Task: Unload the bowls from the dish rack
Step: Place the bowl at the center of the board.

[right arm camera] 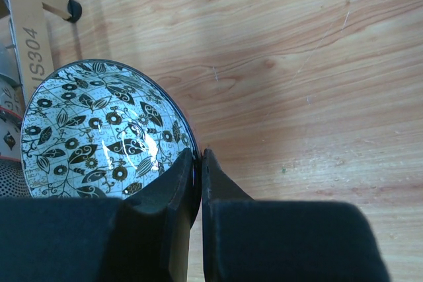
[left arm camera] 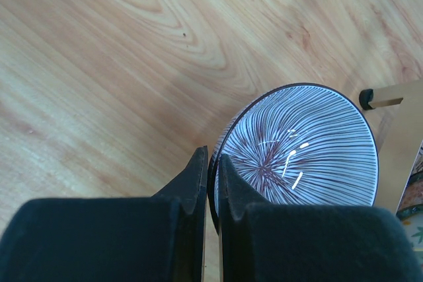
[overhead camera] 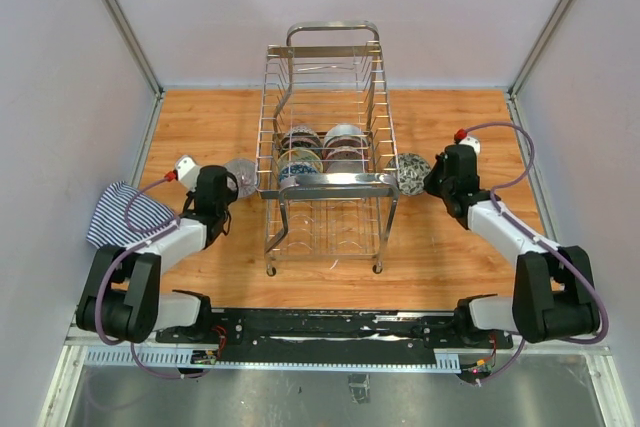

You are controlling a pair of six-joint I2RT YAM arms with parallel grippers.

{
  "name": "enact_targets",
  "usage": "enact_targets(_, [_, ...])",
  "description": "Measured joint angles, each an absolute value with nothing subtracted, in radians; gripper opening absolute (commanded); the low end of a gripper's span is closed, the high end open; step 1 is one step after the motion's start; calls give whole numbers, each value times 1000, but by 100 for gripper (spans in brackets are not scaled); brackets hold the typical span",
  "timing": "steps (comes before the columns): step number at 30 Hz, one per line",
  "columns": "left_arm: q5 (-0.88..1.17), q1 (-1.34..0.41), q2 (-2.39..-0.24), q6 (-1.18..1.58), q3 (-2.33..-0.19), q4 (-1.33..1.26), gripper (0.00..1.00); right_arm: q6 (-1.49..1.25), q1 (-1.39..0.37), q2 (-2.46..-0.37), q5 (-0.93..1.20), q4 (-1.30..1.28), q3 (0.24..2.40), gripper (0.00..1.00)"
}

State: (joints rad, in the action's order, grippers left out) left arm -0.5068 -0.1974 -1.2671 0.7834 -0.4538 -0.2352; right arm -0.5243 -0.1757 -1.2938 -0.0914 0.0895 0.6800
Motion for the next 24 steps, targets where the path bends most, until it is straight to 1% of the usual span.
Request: enact_targets(24, [-466,-154,-1497,794,-601,-308,0,-523,-113,-1533,-51,113,812,1])
